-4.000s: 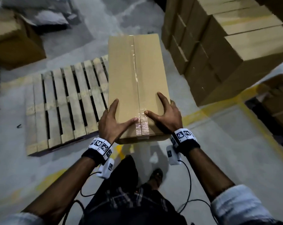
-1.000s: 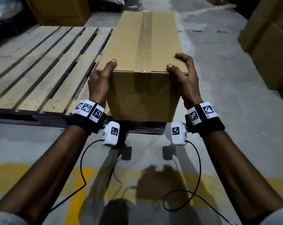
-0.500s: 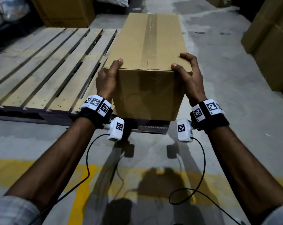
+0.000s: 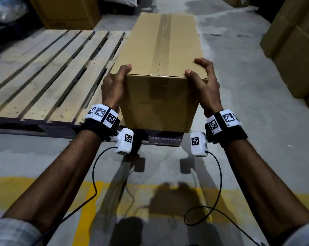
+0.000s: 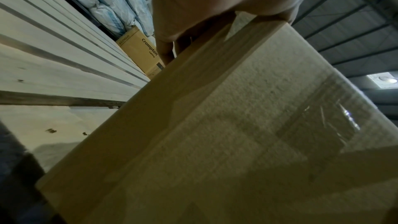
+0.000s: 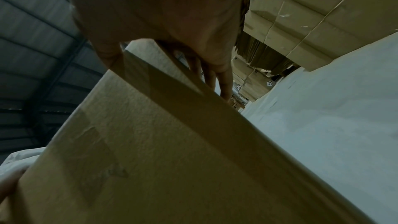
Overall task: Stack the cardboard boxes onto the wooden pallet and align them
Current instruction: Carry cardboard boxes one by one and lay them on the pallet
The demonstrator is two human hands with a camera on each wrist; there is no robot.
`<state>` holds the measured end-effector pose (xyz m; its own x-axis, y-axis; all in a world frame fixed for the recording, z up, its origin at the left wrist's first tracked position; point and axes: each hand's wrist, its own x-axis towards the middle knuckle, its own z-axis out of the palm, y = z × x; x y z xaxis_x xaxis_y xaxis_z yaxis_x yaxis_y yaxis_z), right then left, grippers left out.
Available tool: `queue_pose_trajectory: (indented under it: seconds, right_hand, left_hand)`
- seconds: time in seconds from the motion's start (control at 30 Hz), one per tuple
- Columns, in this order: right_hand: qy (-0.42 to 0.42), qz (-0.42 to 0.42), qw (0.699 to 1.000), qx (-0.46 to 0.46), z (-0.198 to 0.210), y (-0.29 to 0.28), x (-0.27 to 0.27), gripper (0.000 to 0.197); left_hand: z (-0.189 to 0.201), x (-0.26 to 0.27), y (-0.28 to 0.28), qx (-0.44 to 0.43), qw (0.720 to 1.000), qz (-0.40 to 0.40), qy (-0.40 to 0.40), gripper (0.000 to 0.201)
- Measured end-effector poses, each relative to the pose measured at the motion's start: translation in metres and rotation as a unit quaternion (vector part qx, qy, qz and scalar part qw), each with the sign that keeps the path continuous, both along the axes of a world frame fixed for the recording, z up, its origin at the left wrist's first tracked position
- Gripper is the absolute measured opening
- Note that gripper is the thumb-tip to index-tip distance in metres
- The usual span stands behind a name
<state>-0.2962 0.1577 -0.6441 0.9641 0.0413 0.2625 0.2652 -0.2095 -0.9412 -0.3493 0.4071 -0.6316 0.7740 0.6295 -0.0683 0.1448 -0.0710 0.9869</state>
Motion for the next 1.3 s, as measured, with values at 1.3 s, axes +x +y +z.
queue_pose_trajectory:
  seconds: [1.3]
  right_hand:
    - [-0.053,-0.025,0.998,-0.024,-0.0032,0.0058,0.0025,0.058]
  left_hand:
    - [-0.0080,0.0055,-0.0003,0.030,0.998,0.041,-0.022,0.088]
